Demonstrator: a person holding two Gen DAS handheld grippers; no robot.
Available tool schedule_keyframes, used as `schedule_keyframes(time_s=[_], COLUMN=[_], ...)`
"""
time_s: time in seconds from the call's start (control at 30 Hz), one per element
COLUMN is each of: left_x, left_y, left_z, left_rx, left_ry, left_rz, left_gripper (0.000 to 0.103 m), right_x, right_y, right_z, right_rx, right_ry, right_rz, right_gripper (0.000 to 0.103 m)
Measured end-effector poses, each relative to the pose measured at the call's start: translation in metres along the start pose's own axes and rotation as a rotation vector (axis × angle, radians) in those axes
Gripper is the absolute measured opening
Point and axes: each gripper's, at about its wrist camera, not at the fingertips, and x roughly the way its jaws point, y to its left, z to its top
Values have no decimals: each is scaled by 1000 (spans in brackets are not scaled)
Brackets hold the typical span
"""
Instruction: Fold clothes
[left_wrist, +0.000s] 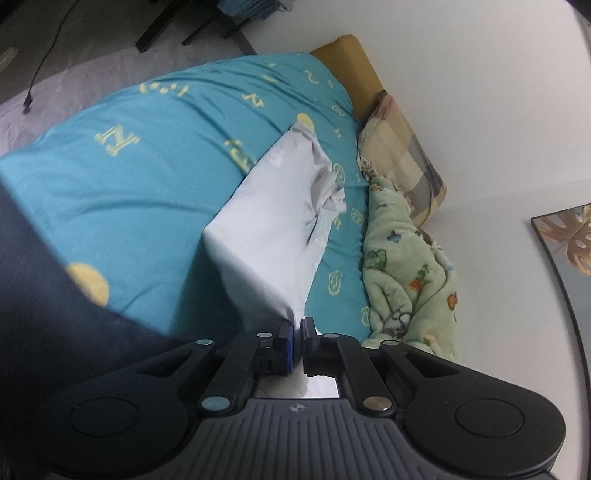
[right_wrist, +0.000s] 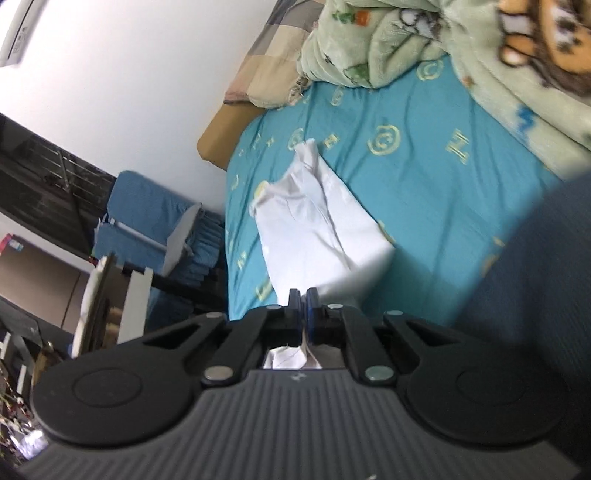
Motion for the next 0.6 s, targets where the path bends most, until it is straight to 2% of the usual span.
schedule_keyframes(time_s=[0.13, 0.27, 0.4, 0.47, 0.6], left_x=[40, 99, 164, 197, 259], left_y=[-28, -63, -88, -94, -86], left_z=[47, 92, 128, 140, 166], left_rx=[42, 160, 319, 410, 497], left_ry=[-21, -52, -124, -169, -195], left_rz=[18, 87, 158, 194, 252], left_gripper=[5, 5, 5, 5, 5], right_x=[46, 108, 173, 207, 274], right_y=[12, 20, 20, 18, 13], right_z=[40, 77, 108, 118, 129], right_rx=[-9, -66, -163, -226, -358], right_ry=[-16, -29, -48, -45, -32], right_rz=[3, -30, -69, -83, -107], right_gripper=[5, 5, 6, 6, 6])
